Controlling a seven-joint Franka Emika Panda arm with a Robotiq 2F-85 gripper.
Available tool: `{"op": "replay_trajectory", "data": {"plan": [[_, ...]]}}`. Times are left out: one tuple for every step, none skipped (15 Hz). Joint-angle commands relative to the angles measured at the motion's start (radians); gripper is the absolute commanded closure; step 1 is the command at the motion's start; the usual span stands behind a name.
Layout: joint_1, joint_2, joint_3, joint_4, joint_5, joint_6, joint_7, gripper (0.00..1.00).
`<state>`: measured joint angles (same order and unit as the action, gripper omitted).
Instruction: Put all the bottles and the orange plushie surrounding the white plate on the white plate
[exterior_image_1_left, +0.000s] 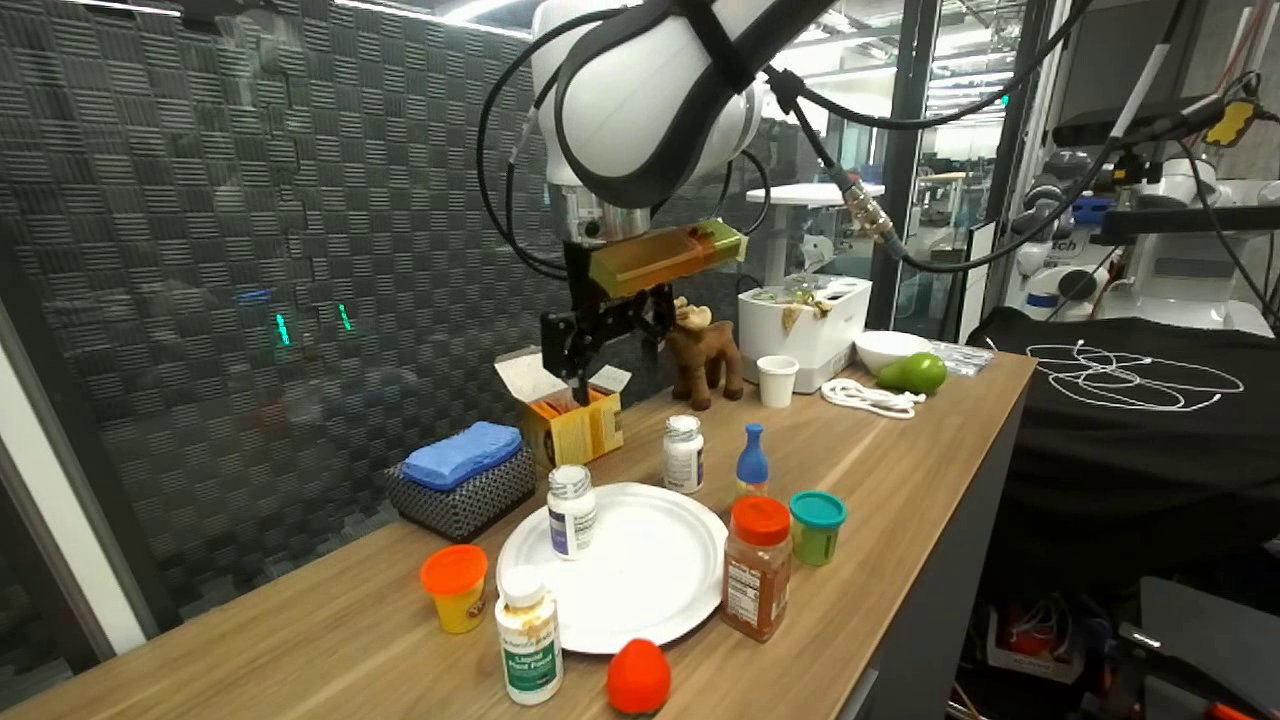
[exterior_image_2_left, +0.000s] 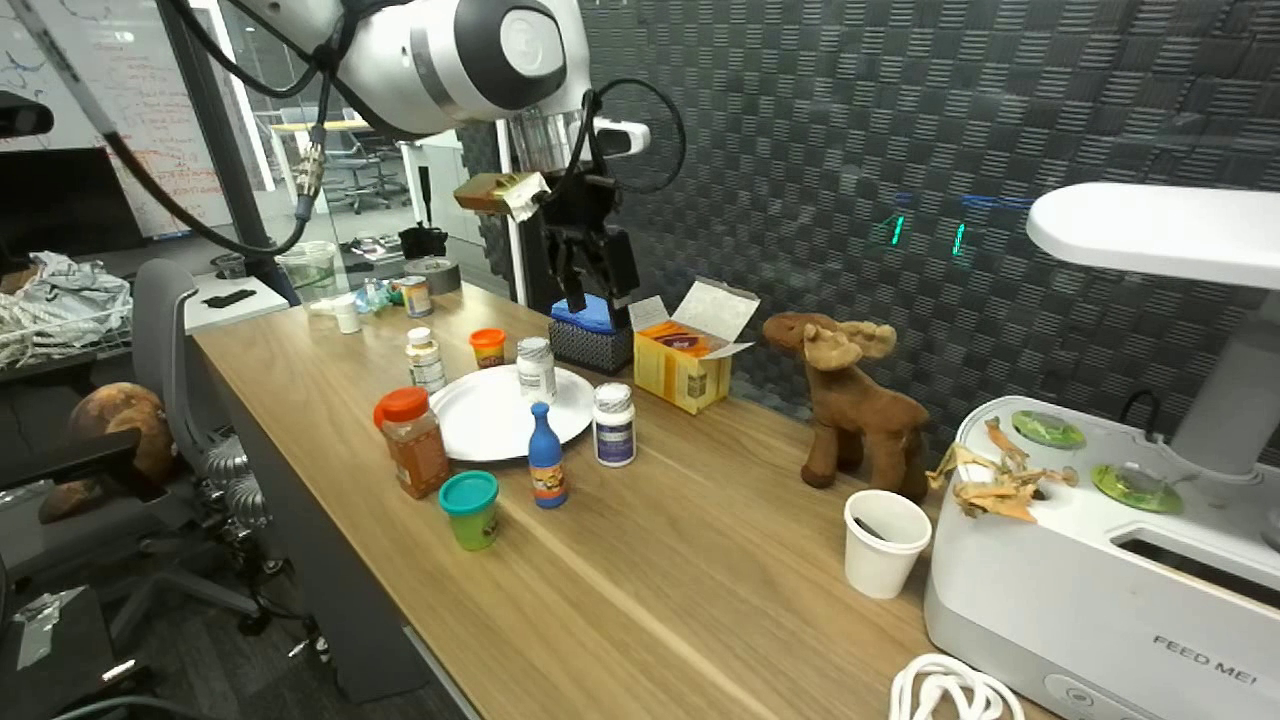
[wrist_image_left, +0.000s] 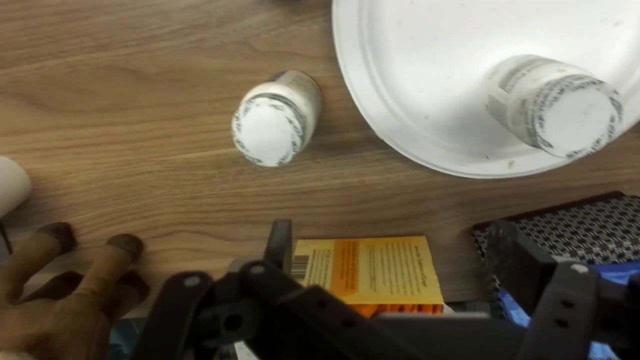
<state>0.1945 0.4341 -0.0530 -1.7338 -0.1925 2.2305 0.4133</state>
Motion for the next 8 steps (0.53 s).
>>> {"op": "replay_trajectory", "data": {"plan": [[-0.02, 0.016, -0.001, 0.033, -0.036, -0.101, -0.073, 0.0], [-0.027, 0.02, -0.002, 0.034, -0.042, -0.113, -0.084, 0.0], [-0.035, 0.023, -0.002, 0.033, -0.042, -0.12, -0.089, 0.0], [-0.04, 0.026, -0.005, 0.032, -0.045, -0.123, -0.085, 0.0], [-0.046, 0.026, -0.006, 0.03, -0.043, -0.128, -0.087, 0.0], [-0.051, 0.025, -0.01, 0.026, -0.047, -0.134, -0.085, 0.0], [-0.057, 0.026, -0.011, 0.023, -0.048, -0.141, -0.09, 0.0], [-0.061, 0.026, -0.013, 0.02, -0.05, -0.151, -0.09, 0.0]]}}
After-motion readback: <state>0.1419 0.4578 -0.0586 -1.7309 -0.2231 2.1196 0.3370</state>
